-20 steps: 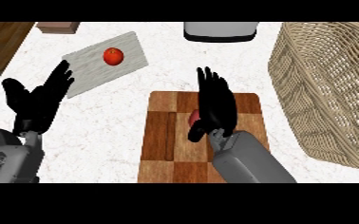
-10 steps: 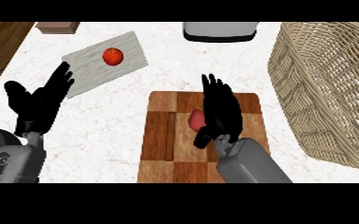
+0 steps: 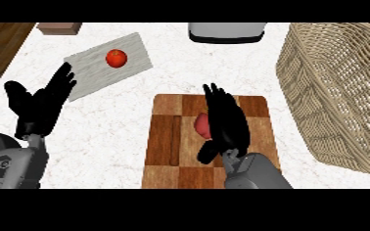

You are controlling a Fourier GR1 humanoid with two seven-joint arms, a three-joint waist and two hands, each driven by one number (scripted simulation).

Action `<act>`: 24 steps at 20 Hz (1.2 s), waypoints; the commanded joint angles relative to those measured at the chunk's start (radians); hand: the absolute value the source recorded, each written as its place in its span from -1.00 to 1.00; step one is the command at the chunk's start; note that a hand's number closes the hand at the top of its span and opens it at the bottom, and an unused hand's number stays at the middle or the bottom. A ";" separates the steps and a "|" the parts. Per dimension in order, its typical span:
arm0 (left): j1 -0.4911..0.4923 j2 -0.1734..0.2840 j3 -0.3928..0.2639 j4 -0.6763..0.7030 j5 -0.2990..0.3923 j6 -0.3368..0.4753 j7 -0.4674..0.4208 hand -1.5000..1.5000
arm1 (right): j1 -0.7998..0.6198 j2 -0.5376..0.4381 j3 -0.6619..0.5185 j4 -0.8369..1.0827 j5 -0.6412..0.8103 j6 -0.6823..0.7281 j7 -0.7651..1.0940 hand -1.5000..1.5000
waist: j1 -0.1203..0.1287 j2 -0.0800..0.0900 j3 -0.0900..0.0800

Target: Pick the bell pepper from the cutting board and place it in the basket

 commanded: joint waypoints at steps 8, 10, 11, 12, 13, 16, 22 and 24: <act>0.001 -0.012 0.048 -0.027 -0.023 -0.043 0.037 0.00 | 0.007 0.006 0.084 0.143 0.057 -0.123 0.039 -1.00 | 0.004 0.001 0.000; -0.004 -0.074 0.001 -0.004 -0.075 -0.007 -0.013 0.00 | -0.012 0.006 0.013 0.181 0.076 -0.082 -0.024 -1.00 | 0.001 0.001 0.000; 0.038 -0.027 0.051 -0.041 -0.027 -0.053 0.005 0.00 | -0.097 0.006 0.070 0.229 0.020 -0.118 0.053 -1.00 | 0.008 0.001 0.000; -0.052 -0.060 0.024 0.016 -0.075 -0.004 0.029 0.00 | -0.012 -0.009 -0.008 0.184 0.084 -0.061 -0.053 -1.00 | -0.001 0.001 0.000; 0.003 -0.057 0.030 -0.033 -0.065 -0.023 0.019 0.00 | -0.019 0.006 0.071 0.255 0.066 -0.150 -0.011 -1.00 | 0.004 0.001 0.000; 0.049 -0.037 0.035 -0.100 -0.049 -0.034 0.068 0.00 | -0.071 0.005 0.084 0.205 0.070 0.037 0.021 1.00 | 0.009 -0.001 0.000; 0.011 -0.025 0.090 0.008 -0.034 -0.107 -0.015 0.00 | -0.113 0.006 0.094 0.332 0.041 -0.078 -0.012 1.00 | 0.007 0.001 0.000; -0.004 -0.072 0.044 -0.016 -0.083 -0.052 0.018 0.00 | -0.128 0.006 0.084 0.404 0.043 -0.088 -0.064 1.00 | 0.006 0.001 0.000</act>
